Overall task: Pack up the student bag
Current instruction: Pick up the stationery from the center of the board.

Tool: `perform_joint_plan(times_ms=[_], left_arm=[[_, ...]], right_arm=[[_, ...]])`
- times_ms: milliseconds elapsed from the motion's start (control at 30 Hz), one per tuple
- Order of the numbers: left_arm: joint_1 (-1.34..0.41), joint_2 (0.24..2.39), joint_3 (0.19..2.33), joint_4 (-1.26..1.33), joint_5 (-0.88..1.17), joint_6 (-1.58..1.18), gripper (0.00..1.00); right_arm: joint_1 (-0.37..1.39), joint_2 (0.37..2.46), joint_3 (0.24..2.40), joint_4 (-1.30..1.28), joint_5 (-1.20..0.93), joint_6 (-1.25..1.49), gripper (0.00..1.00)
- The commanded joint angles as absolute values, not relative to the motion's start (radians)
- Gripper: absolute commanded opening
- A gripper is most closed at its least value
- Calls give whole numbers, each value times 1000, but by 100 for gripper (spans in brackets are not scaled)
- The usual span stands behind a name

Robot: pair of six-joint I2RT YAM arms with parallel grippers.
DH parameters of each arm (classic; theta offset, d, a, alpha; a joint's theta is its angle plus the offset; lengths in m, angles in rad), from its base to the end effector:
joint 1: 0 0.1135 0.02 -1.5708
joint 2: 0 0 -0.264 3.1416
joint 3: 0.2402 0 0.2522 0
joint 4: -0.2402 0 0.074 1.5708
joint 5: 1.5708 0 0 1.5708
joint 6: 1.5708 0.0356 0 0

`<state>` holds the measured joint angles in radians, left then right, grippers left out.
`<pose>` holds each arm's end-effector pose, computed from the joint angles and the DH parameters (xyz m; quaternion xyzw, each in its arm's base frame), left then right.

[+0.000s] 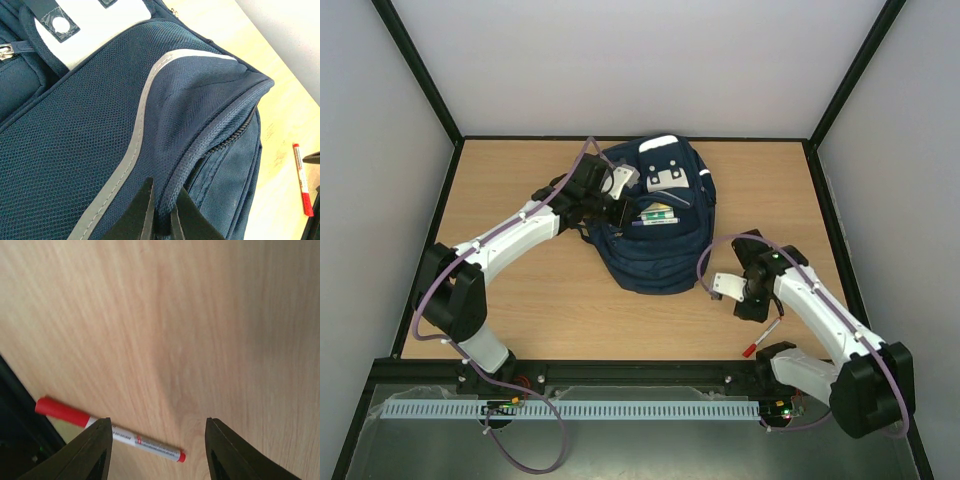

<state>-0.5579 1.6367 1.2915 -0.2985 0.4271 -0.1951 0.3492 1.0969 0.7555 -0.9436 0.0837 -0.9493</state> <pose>0.3089 -0.2101 0.2866 0.2509 0.8427 -0.3370 0.3367 0.1714 0.0592 0.2179 -0.5932 0.7913 -0.0816 0.1237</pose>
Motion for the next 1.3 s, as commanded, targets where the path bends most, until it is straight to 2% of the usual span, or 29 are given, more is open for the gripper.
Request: perform_joint_plan(times_ms=[0, 333, 867, 1267], left_arm=[[-560, 1618, 1347, -260, 456, -219, 6], [-560, 1618, 1349, -261, 457, -222, 6], [-560, 1631, 1349, -261, 461, -225, 6], [-561, 1634, 1350, -262, 461, -227, 6]], right_arm=[[342, 1037, 671, -1088, 135, -1080, 52], [344, 1014, 520, -1034, 221, -1075, 56], [347, 954, 390, -923, 209, -1055, 53], [348, 900, 556, -1053, 208, -1040, 52]])
